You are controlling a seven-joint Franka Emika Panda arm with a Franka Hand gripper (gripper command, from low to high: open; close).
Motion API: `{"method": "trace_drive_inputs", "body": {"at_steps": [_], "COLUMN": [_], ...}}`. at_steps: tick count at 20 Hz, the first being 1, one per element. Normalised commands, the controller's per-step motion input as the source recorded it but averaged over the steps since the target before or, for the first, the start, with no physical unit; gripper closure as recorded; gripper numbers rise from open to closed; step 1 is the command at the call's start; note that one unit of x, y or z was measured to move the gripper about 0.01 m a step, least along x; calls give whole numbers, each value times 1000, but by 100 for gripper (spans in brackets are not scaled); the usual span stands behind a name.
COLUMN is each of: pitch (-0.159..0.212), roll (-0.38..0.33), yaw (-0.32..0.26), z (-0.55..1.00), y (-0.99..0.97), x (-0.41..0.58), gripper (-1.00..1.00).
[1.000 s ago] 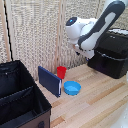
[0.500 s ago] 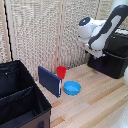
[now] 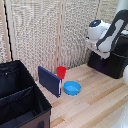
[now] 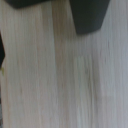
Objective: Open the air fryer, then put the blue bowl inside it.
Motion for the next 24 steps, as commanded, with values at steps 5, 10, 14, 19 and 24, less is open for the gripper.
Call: {"method": "trace_drive_inputs", "body": {"at_steps": [5,10,14,19,24], "pitch": [119,184,58,36,126], "roll": [-100,-63,0,12,158], "yaw": [200,172,-18,-39,-122], "z": [-222,-149,-19,-10,37], "y": [-496,-310,-31,6,-51], "x": [-3,67,76,6,19], "gripper": [-100,100,100,100,100]}}
